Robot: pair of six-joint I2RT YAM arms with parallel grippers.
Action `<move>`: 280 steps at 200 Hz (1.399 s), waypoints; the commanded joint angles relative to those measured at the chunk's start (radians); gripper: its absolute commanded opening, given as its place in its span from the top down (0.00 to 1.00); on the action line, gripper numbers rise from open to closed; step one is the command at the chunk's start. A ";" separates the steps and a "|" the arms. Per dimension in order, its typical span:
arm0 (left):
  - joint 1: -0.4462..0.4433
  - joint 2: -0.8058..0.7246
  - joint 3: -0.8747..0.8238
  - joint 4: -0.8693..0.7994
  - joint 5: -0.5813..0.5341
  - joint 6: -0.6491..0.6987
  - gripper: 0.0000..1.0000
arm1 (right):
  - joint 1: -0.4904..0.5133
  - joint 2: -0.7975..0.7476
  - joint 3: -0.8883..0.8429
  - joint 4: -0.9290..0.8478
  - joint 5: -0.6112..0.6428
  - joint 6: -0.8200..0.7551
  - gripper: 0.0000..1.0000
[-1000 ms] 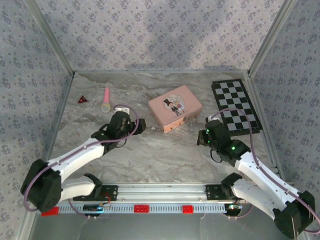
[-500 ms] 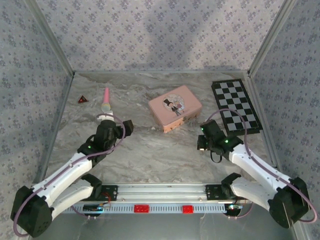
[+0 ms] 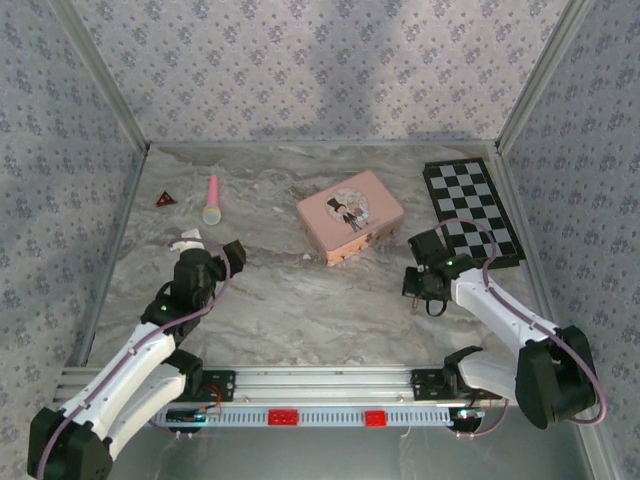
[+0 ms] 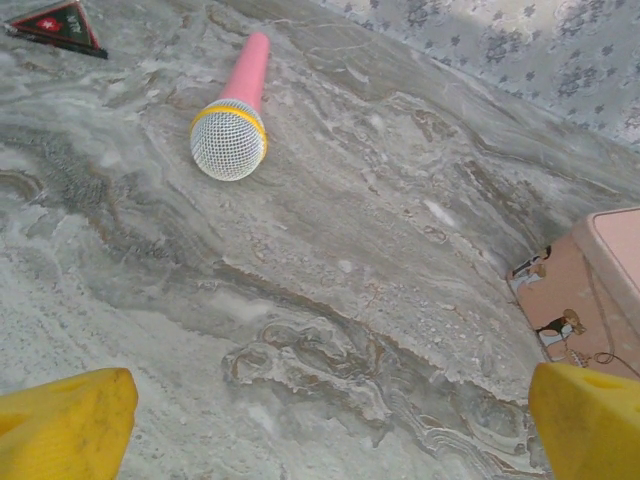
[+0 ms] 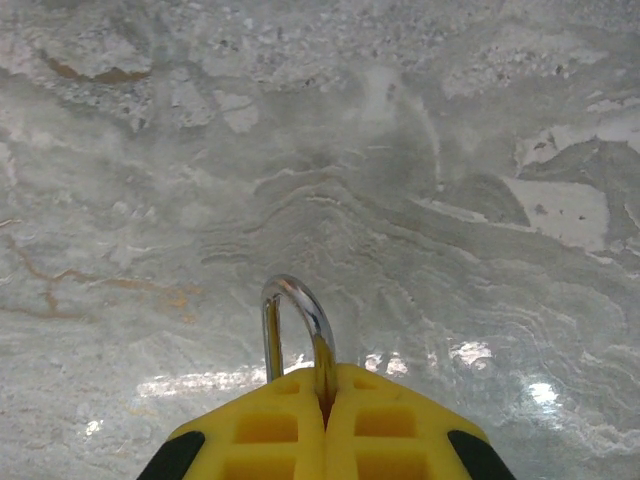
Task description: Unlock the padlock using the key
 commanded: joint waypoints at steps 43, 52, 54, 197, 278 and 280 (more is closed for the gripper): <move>0.027 0.011 -0.017 0.019 0.036 -0.013 0.00 | -0.054 0.073 0.022 0.053 -0.025 -0.037 1.00; 0.029 0.011 -0.019 0.021 0.035 -0.014 0.00 | -0.064 0.084 0.018 0.092 -0.026 -0.037 1.00; 0.030 0.010 -0.019 0.021 0.036 -0.015 0.00 | -0.065 0.087 0.018 0.097 -0.026 -0.038 1.00; 0.044 0.004 -0.020 0.001 0.027 -0.028 0.00 | -0.101 0.212 -0.001 0.220 -0.042 -0.039 0.97; 0.051 0.002 -0.004 -0.028 0.001 -0.042 0.00 | -0.107 0.168 -0.004 0.212 -0.063 -0.059 0.76; 0.051 0.003 -0.004 -0.032 -0.004 -0.043 0.00 | -0.107 0.164 -0.004 0.212 -0.064 -0.059 0.76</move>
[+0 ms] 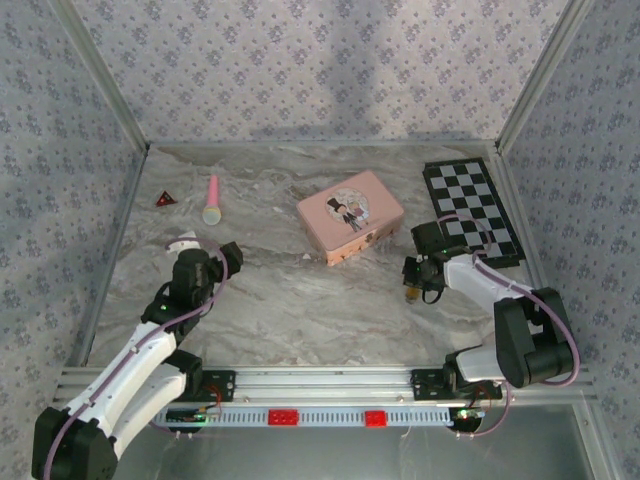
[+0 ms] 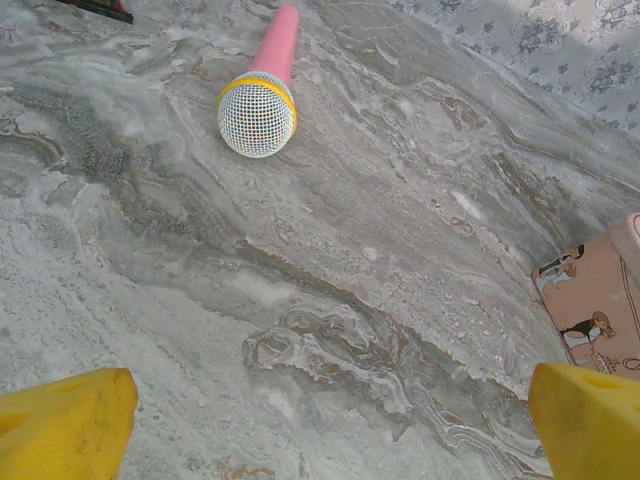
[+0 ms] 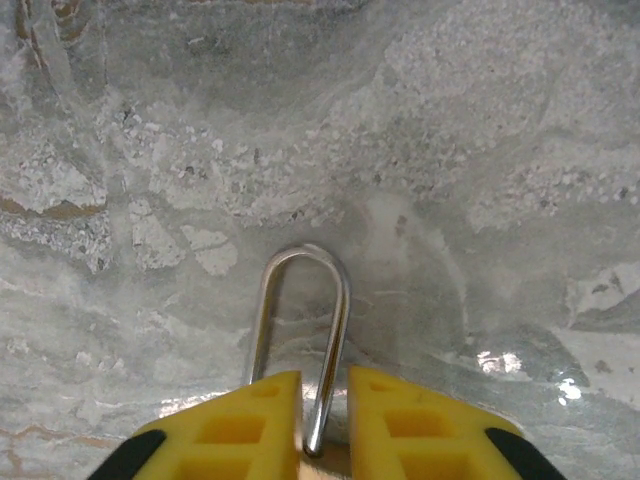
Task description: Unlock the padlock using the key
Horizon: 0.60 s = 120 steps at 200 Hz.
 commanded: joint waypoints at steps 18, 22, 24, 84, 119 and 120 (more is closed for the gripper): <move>0.011 -0.006 0.034 -0.078 -0.096 -0.033 0.00 | -0.007 -0.079 -0.006 -0.025 0.001 -0.022 0.73; 0.013 -0.006 0.037 -0.089 -0.109 -0.036 0.00 | -0.007 -0.092 -0.007 -0.028 0.003 -0.023 0.73; 0.014 -0.006 0.040 -0.092 -0.113 -0.036 0.00 | -0.007 -0.098 -0.007 -0.029 0.004 -0.023 0.72; 0.021 0.103 0.150 -0.125 -0.267 0.013 0.00 | -0.005 -0.248 0.056 -0.067 0.058 -0.092 0.68; 0.021 0.261 0.243 -0.095 -0.423 0.087 0.00 | -0.007 -0.390 0.056 0.015 0.290 -0.228 0.54; 0.021 0.263 0.244 -0.089 -0.430 0.089 0.00 | -0.007 -0.390 0.056 0.015 0.290 -0.228 0.54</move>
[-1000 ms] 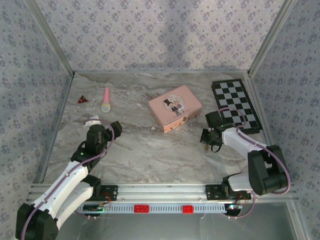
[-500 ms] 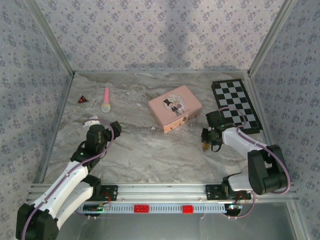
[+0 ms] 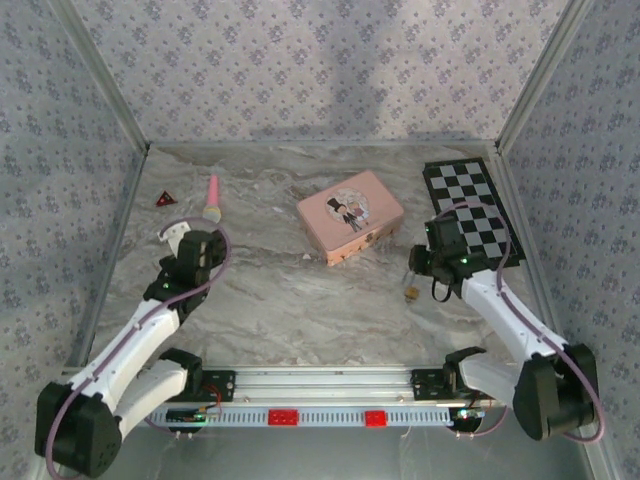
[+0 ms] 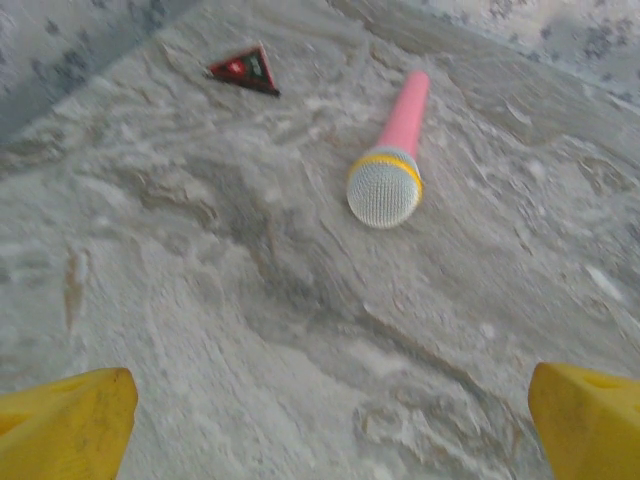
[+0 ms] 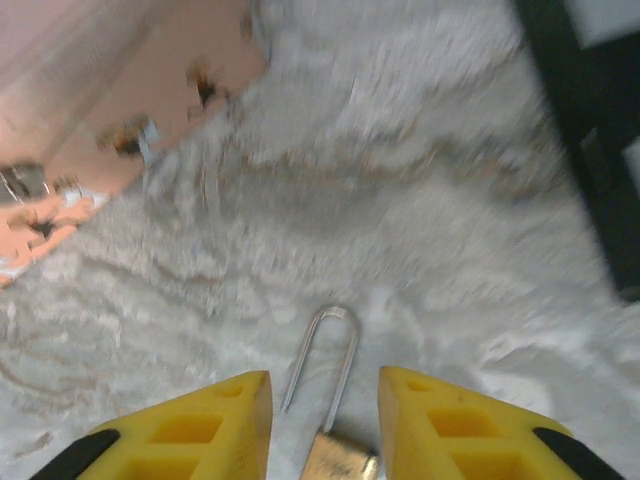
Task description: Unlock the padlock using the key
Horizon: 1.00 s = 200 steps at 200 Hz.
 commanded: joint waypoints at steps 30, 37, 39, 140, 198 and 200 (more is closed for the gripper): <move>0.011 0.307 0.082 0.131 -0.435 0.178 0.00 | -0.028 -0.122 -0.011 0.157 0.304 -0.254 0.21; 0.010 0.350 0.118 0.103 -0.491 0.190 0.00 | -0.047 -0.108 0.000 0.151 0.314 -0.271 0.20; 0.009 0.360 0.124 0.110 -0.509 0.204 0.00 | -0.055 -0.102 0.005 0.148 0.318 -0.274 0.20; 0.199 0.483 -0.172 0.971 0.081 0.648 0.00 | -0.154 0.015 -0.117 0.396 0.359 -0.164 0.17; 0.311 0.624 -0.183 1.100 0.316 0.589 0.00 | -0.155 0.094 -0.237 0.759 0.350 -0.300 0.17; 0.315 0.624 -0.185 1.105 0.322 0.588 0.00 | -0.154 0.097 -0.241 0.777 0.348 -0.307 0.17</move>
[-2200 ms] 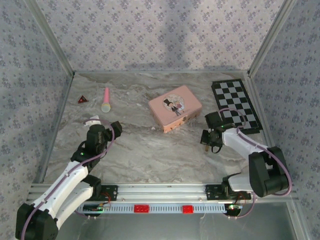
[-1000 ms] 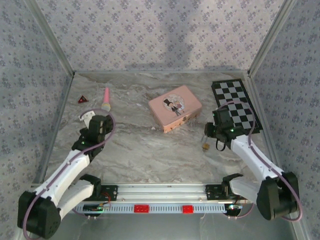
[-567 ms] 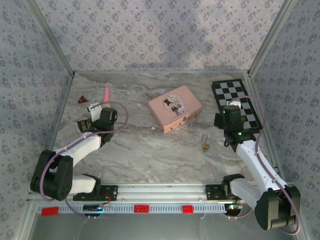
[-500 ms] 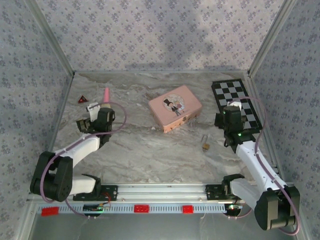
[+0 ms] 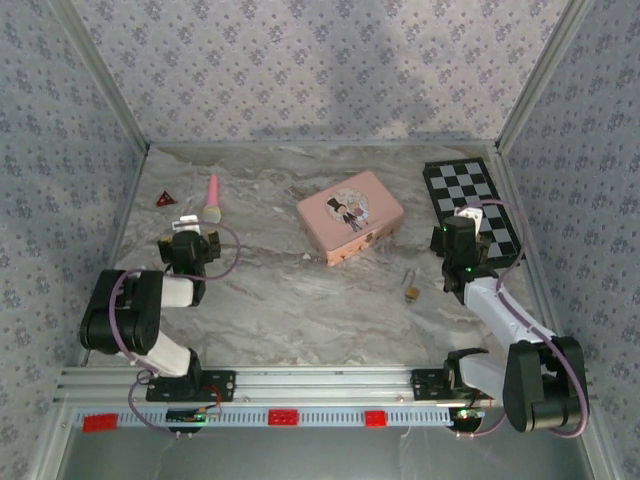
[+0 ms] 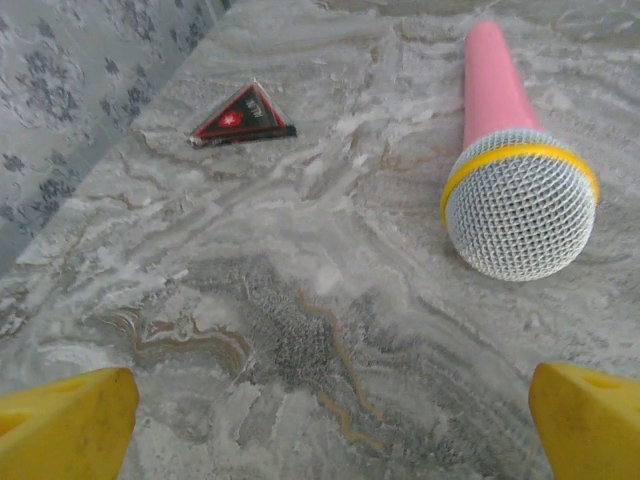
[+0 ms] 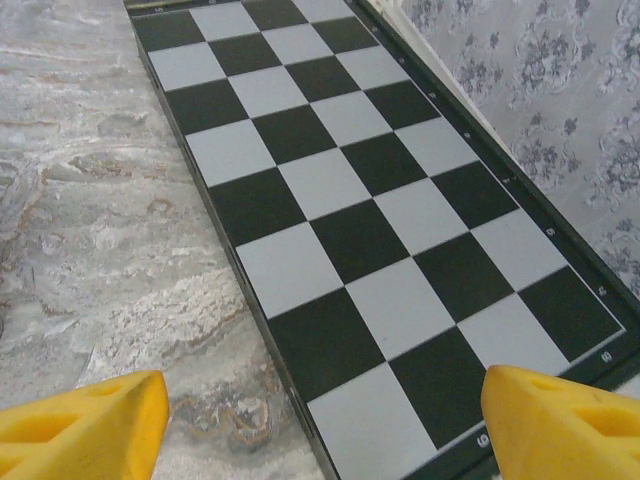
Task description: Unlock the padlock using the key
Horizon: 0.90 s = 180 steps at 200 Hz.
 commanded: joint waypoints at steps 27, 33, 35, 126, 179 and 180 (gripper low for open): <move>0.019 -0.001 0.027 0.067 0.098 -0.019 0.00 | -0.005 0.093 -0.112 0.409 -0.004 -0.165 0.17; 0.020 0.001 0.025 0.072 0.098 -0.018 0.00 | -0.005 0.110 -0.122 0.451 -0.005 -0.177 0.16; 0.020 0.002 0.025 0.075 0.098 -0.018 0.00 | -0.005 0.116 -0.125 0.462 -0.006 -0.179 0.16; 0.019 0.001 0.024 0.074 0.097 -0.016 0.00 | -0.083 0.352 -0.200 0.839 -0.309 -0.219 0.13; 0.020 0.001 0.024 0.072 0.097 -0.017 0.00 | -0.131 0.398 -0.133 0.742 -0.324 -0.165 0.17; 0.019 0.001 0.024 0.072 0.097 -0.017 0.00 | -0.131 0.398 -0.132 0.744 -0.325 -0.165 0.16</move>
